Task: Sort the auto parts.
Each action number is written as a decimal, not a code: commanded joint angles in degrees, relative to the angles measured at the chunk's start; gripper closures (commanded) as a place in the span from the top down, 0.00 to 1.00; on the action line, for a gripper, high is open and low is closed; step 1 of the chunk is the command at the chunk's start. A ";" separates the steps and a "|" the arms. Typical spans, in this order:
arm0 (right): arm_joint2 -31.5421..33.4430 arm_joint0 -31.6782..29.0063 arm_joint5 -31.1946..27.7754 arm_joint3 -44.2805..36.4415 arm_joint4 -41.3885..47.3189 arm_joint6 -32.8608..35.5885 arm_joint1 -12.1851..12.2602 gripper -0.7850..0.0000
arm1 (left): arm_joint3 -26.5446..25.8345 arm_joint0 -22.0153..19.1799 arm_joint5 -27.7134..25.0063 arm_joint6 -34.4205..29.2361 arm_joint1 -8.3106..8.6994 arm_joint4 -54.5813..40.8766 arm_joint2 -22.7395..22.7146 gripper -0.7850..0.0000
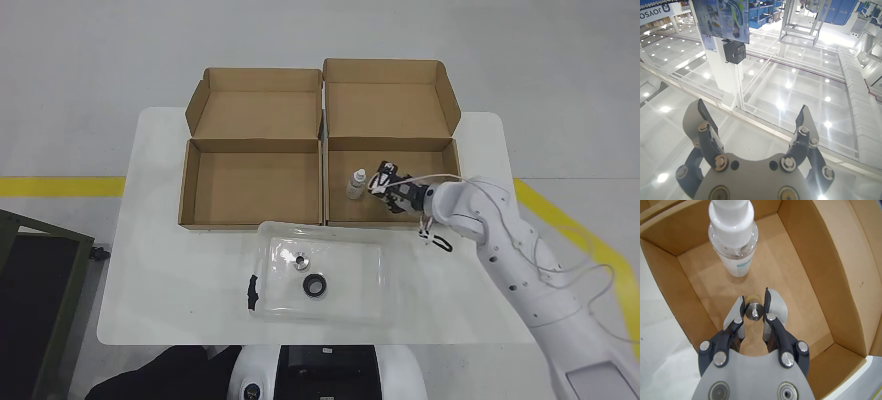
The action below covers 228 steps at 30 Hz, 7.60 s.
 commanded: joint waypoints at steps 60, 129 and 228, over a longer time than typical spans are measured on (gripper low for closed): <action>2.21 -25.20 -10.74 -36.80 -2.94 -1.44 3.89 0.99 | 0.00 0.00 0.00 0.00 0.00 0.00 0.00 1.00; -10.83 -14.01 -11.79 -19.06 -0.67 -7.72 -0.77 0.00 | 0.00 0.00 0.00 0.00 0.00 0.00 0.00 1.00; 4.68 -16.08 -8.42 -31.25 7.92 -31.33 0.38 0.00 | 0.00 0.00 0.00 0.00 0.00 0.00 0.00 1.00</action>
